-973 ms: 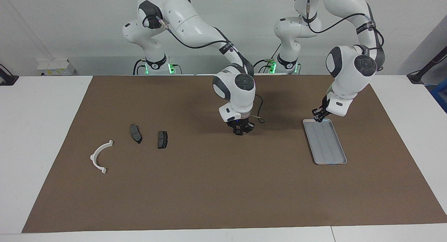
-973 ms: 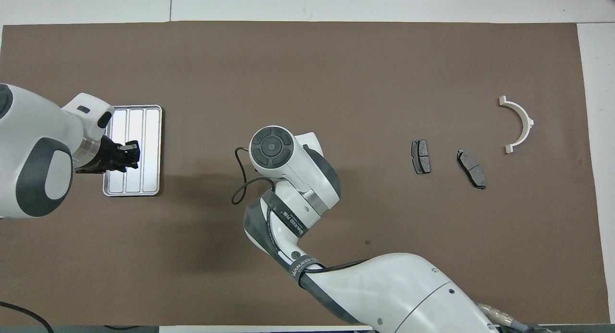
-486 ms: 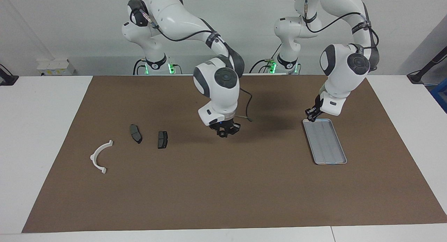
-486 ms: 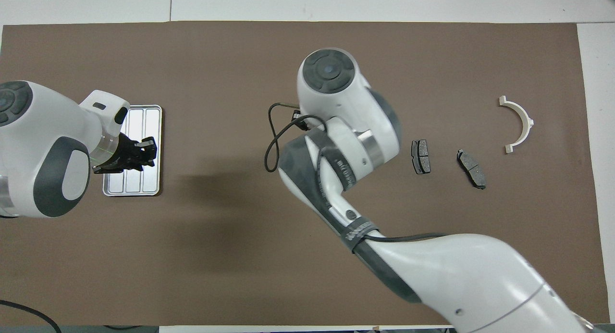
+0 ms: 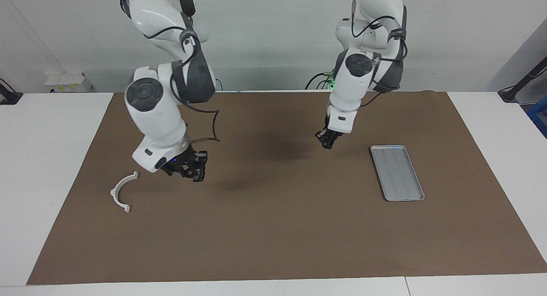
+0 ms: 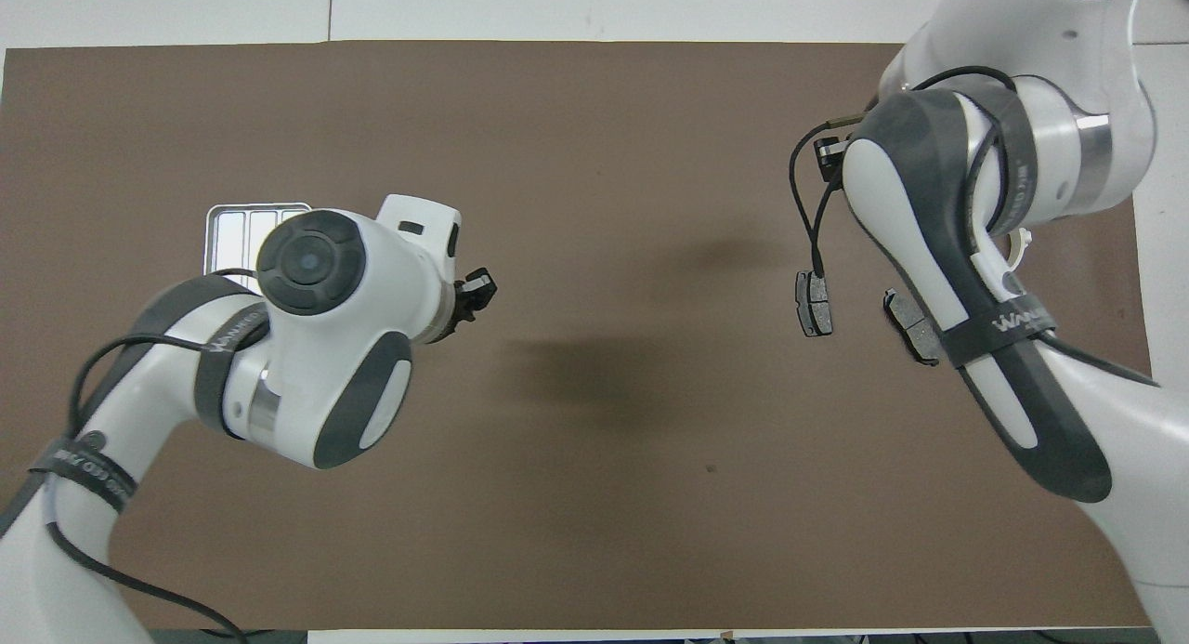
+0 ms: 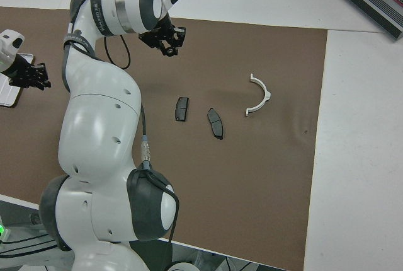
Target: Place bearing gear from tray to pile
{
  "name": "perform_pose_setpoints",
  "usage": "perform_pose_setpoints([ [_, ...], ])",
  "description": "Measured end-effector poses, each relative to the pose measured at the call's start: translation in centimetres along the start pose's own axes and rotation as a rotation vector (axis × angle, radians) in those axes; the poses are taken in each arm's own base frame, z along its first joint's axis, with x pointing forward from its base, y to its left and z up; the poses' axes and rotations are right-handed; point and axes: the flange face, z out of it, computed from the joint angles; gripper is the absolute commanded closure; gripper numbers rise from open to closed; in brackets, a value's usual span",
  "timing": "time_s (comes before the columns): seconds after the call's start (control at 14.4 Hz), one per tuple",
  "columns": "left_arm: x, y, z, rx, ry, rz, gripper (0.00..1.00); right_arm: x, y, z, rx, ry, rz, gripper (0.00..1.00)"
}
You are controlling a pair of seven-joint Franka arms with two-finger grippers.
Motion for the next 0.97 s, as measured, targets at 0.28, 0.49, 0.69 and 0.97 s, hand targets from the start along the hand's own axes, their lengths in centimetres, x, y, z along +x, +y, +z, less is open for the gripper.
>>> perform_pose_setpoints([
  [0.28,-3.8,7.5,6.9,0.008,-0.017,-0.004,1.0,0.6,4.8,5.1,-0.017,0.022,0.005,1.0],
  [0.49,-3.6,8.5,9.3,-0.006,-0.01,-0.024,1.0,0.9,8.0,10.7,-0.02,0.043,-0.007,1.0],
  [0.69,-3.0,8.5,9.1,-0.025,0.004,-0.049,1.0,1.5,9.7,13.9,-0.022,0.063,-0.015,1.0],
  [0.97,-3.7,8.9,9.8,-0.024,0.001,-0.062,1.0,2.4,9.6,16.7,-0.025,0.102,-0.02,1.0],
])
